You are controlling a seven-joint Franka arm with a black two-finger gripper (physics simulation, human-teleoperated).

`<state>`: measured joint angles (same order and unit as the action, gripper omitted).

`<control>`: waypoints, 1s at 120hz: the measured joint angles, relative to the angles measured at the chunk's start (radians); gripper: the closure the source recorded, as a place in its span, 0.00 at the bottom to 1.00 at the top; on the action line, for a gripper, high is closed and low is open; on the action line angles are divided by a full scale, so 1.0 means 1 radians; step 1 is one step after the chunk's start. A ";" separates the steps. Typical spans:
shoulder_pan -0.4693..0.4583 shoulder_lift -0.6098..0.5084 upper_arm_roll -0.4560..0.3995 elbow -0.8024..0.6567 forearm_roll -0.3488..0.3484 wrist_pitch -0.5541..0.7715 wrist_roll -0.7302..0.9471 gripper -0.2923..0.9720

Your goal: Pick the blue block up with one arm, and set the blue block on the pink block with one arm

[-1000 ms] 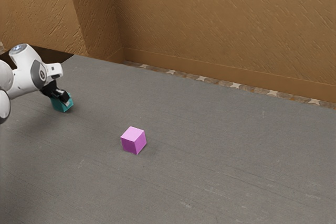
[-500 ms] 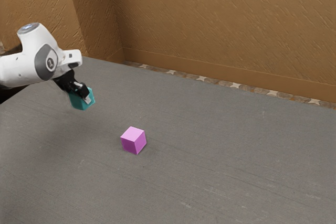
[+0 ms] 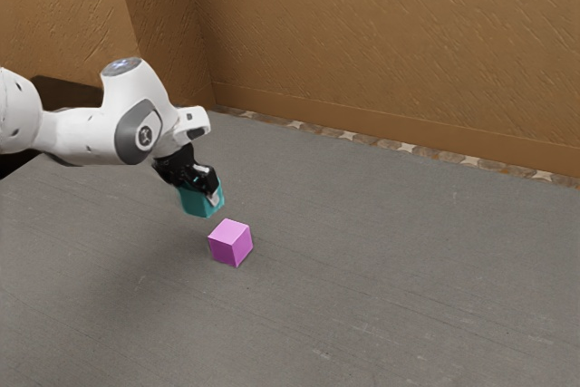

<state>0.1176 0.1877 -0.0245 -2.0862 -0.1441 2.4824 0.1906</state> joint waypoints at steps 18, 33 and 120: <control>-0.013 0.030 -0.012 0.002 -0.001 0.020 -0.058 0.48; -0.016 0.047 -0.018 0.003 -0.001 0.033 -0.097 0.48; -0.041 0.010 -0.058 -0.063 0.066 0.070 -0.266 0.46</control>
<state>0.0763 0.1976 -0.0822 -2.1494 -0.0777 2.5524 -0.0750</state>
